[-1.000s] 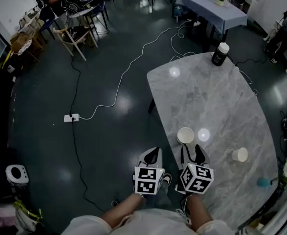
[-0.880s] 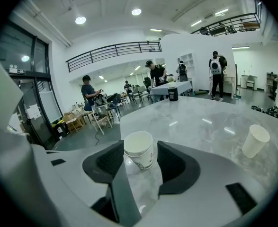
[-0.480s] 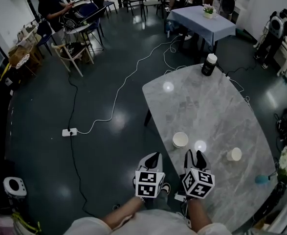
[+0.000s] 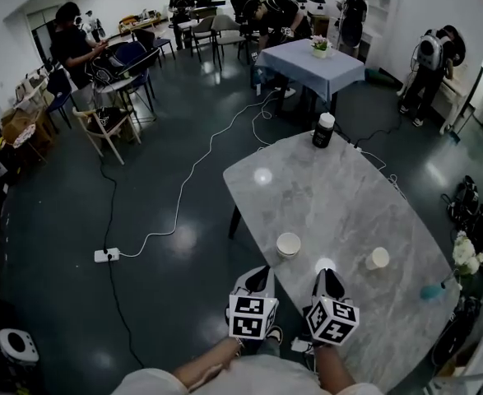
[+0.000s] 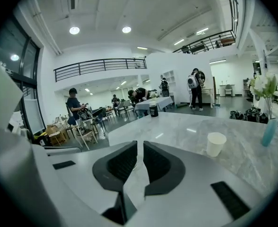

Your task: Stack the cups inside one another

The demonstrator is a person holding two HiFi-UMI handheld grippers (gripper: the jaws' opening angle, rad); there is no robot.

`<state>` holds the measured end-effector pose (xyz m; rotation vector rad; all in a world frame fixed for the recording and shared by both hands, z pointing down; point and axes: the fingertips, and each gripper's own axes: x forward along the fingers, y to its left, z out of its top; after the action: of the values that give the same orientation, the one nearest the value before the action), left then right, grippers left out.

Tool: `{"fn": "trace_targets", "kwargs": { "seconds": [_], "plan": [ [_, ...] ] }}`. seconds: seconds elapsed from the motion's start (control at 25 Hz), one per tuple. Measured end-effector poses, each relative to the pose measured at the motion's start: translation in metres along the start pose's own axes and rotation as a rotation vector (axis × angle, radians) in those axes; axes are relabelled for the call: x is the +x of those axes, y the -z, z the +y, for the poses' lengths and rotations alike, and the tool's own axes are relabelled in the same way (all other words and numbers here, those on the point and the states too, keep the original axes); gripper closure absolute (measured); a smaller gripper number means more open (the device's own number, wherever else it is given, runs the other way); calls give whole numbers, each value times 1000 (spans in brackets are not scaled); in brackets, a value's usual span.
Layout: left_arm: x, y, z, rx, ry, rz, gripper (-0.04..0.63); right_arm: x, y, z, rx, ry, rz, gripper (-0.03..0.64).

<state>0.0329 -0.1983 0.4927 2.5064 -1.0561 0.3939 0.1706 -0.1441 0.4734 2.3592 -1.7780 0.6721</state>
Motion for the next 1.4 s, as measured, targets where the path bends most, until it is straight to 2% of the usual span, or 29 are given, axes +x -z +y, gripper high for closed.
{"fn": "trace_targets", "kwargs": {
  "seconds": [0.48, 1.2, 1.4],
  "plan": [
    [-29, 22, -34, 50, 112, 11, 600, -67, 33, -20, 6, 101, 7, 592],
    [-42, 29, -41, 61, 133, 32, 600, -86, 43, -21, 21, 124, 17, 592],
    [-36, 30, -51, 95, 144, 44, 600, -85, 44, -30, 39, 139, 20, 592]
  ]
}}
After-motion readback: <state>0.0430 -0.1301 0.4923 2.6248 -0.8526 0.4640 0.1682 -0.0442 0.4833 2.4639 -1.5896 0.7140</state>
